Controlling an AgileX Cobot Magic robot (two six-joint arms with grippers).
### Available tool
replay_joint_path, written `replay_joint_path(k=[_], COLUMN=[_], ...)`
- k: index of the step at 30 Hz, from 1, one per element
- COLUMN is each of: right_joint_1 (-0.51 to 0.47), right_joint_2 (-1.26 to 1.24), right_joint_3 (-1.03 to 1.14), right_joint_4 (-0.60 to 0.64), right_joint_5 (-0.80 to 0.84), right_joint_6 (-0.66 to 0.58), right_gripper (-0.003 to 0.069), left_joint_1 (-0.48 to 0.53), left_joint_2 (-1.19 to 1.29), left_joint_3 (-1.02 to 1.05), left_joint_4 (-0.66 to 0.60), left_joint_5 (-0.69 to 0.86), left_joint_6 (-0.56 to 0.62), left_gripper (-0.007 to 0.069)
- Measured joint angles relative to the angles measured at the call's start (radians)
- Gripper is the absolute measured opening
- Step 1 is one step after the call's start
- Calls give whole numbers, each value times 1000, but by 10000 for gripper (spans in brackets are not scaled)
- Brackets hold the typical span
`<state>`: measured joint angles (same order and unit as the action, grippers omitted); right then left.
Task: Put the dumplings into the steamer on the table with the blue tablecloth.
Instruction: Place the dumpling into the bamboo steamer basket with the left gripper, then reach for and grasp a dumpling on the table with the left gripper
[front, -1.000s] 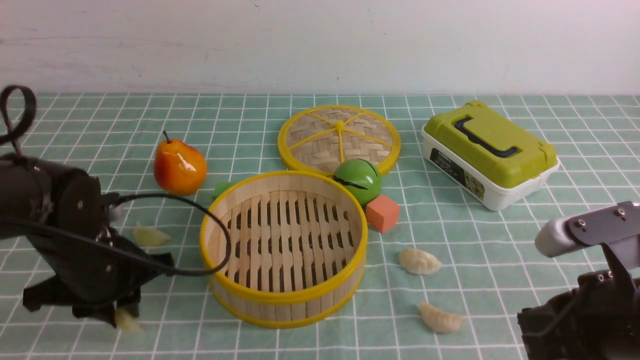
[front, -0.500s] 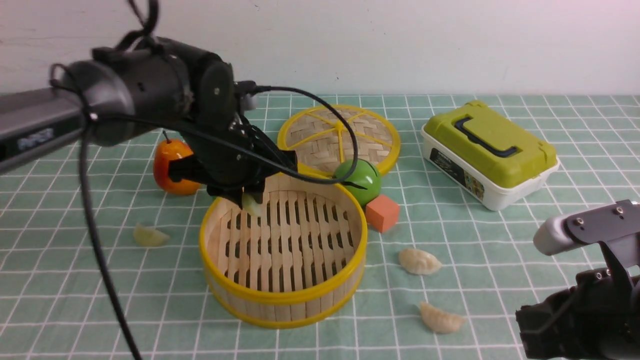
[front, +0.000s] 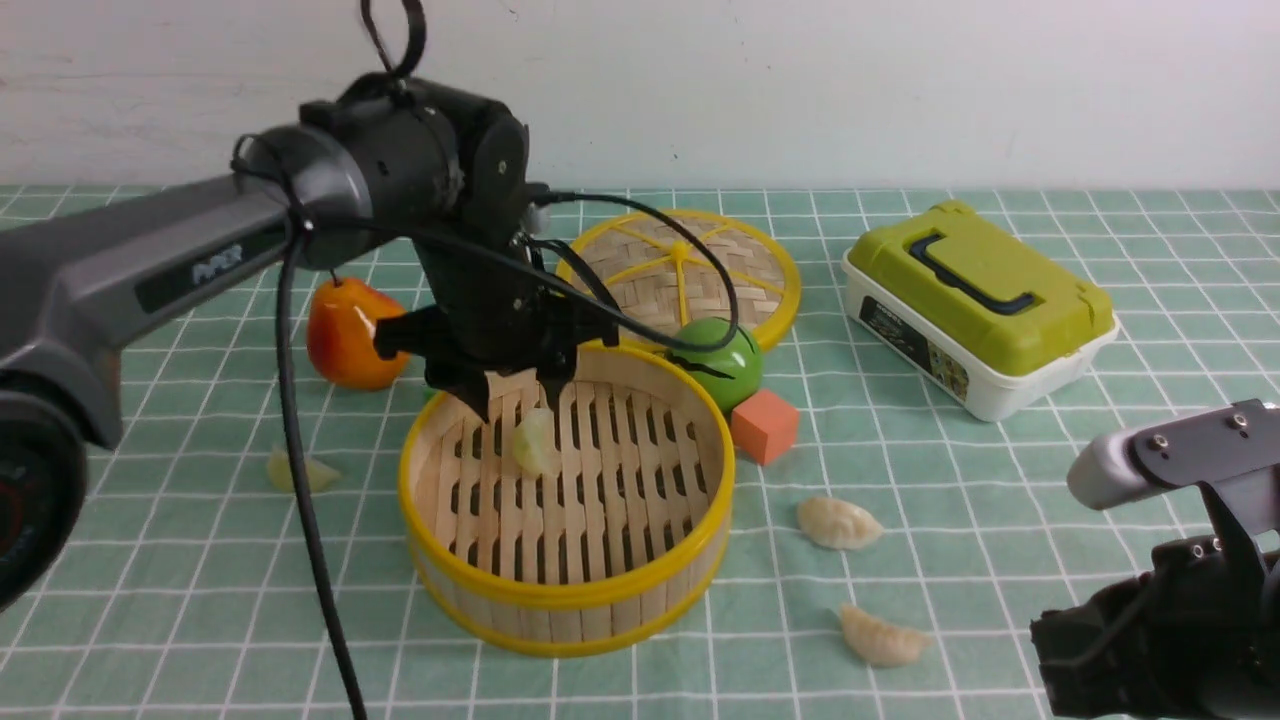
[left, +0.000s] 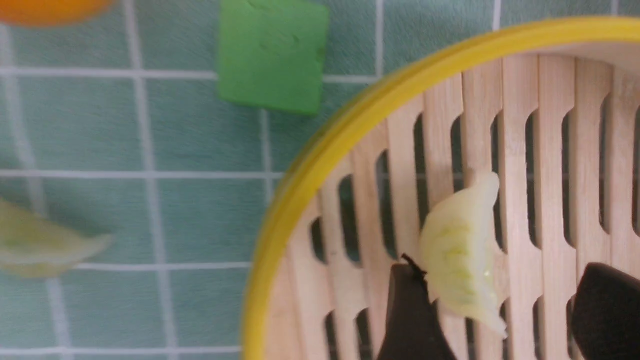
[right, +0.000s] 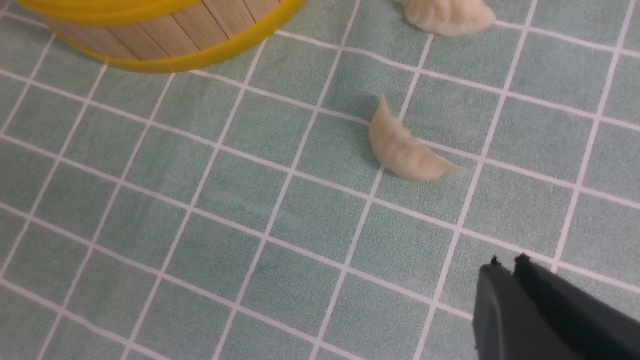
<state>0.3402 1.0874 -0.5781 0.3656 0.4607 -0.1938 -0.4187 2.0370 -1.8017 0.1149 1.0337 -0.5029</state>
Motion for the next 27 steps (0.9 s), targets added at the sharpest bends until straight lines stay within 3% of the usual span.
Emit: replay_joint_path(k=[6,9,12,19,24,27], right_joint_1=[0,0,0,0,0,0], right_joint_2=[0,0,0,0,0,0], right_joint_3=[0,0,0,0,0,0], right_joint_4=[0,23,41,46,46,46], right_joint_5=[0,0,0,0,1,1], right_joint_6=[0,0,-4,-27,-30,-30], right_gripper=[34,41,42,48,51,55], left_joint_1=[102,232,289,301,303,303], left_joint_2=[-144,-142,-103,-38,18,49], left_joint_3=[38,156,254,299,299,297], left_joint_4=[108,44,-16,61,71,59], left_joint_5=[89,61,-28,-172,-207,-214], left_joint_6=[-69,-91,-136,-319,-346,-316], left_gripper=[424,424,427,430,424,368])
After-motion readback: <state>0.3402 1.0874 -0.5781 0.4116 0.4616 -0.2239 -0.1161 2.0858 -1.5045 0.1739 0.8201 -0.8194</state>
